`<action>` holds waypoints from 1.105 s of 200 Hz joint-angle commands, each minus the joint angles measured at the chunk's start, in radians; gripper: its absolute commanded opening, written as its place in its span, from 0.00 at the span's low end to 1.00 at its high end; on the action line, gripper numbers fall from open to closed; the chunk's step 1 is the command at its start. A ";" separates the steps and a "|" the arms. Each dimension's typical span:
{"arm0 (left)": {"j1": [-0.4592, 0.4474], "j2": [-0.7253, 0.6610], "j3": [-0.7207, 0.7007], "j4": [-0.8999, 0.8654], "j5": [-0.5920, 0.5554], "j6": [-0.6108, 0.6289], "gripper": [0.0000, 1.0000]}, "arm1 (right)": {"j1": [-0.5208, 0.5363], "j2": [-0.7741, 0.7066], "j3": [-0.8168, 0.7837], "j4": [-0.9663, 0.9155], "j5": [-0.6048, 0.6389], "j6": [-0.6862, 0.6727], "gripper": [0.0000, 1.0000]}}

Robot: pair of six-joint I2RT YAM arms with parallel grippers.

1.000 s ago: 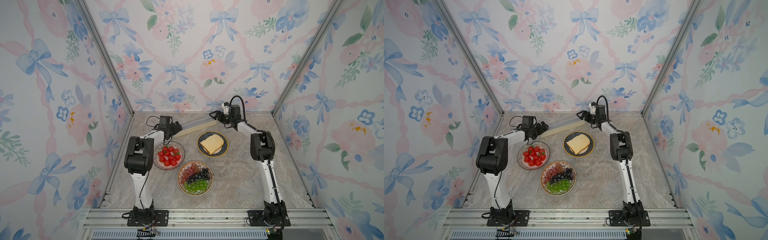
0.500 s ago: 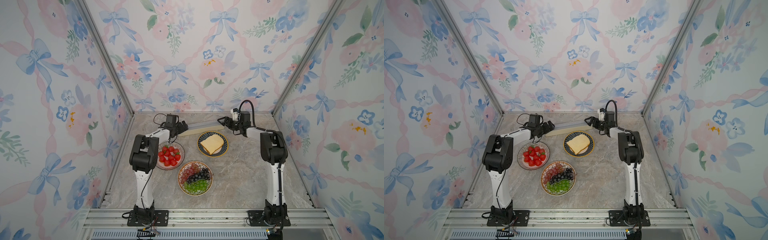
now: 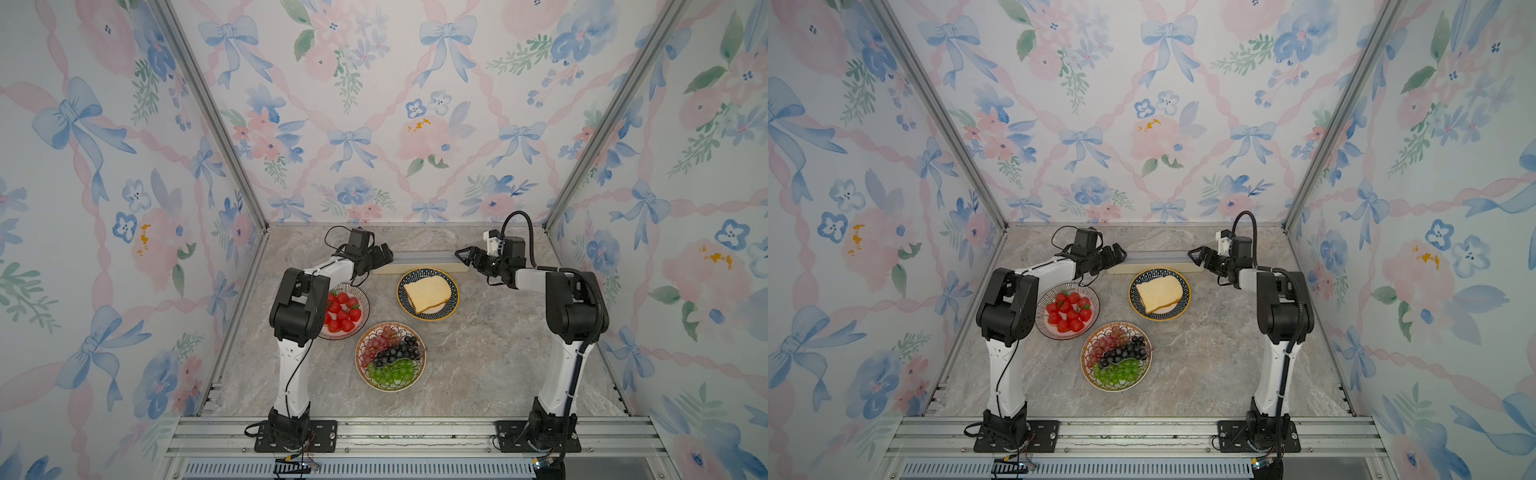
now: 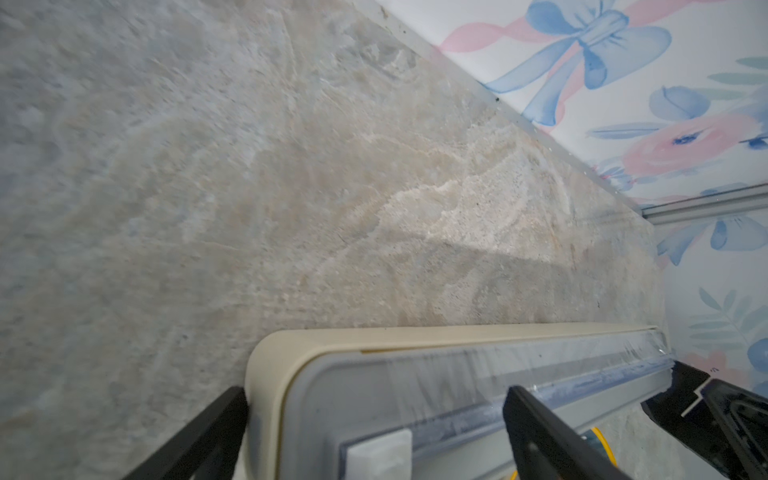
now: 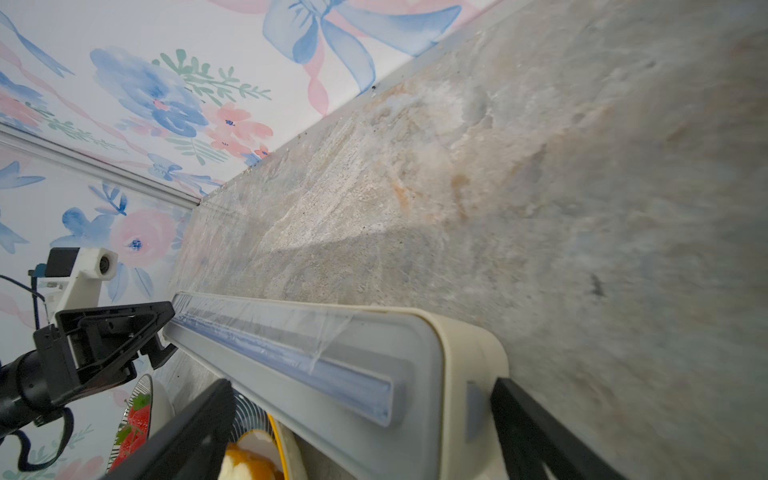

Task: Wrap the plate with plastic wrap
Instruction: Move the plastic wrap cutting box to the center of the board.

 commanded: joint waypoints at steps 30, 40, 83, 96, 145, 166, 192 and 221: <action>-0.039 -0.041 -0.015 0.047 0.078 0.010 0.98 | -0.018 -0.150 -0.052 -0.210 0.057 -0.135 0.97; -0.031 -0.055 -0.022 0.047 0.067 0.014 0.98 | -0.025 -0.173 -0.029 -0.310 0.136 -0.164 0.97; 0.007 -0.124 -0.077 0.045 0.036 0.037 0.98 | -0.013 -0.227 0.174 -0.738 0.411 -0.232 0.98; 0.016 -0.144 -0.095 0.046 0.040 0.058 0.98 | 0.012 -0.239 0.215 -0.800 0.450 -0.252 0.98; 0.016 -0.320 -0.233 0.045 0.044 0.142 0.98 | 0.094 -0.193 0.353 -0.936 0.490 -0.264 0.98; -0.008 -0.445 -0.340 0.045 0.090 0.149 0.98 | 0.119 -0.167 0.391 -0.948 0.492 -0.251 0.98; -0.086 -0.625 -0.494 0.042 0.111 0.143 0.98 | 0.133 -0.155 0.406 -0.941 0.501 -0.230 0.97; -0.281 -0.765 -0.592 0.035 0.097 0.102 0.98 | 0.135 -0.173 0.401 -0.936 0.520 -0.224 0.97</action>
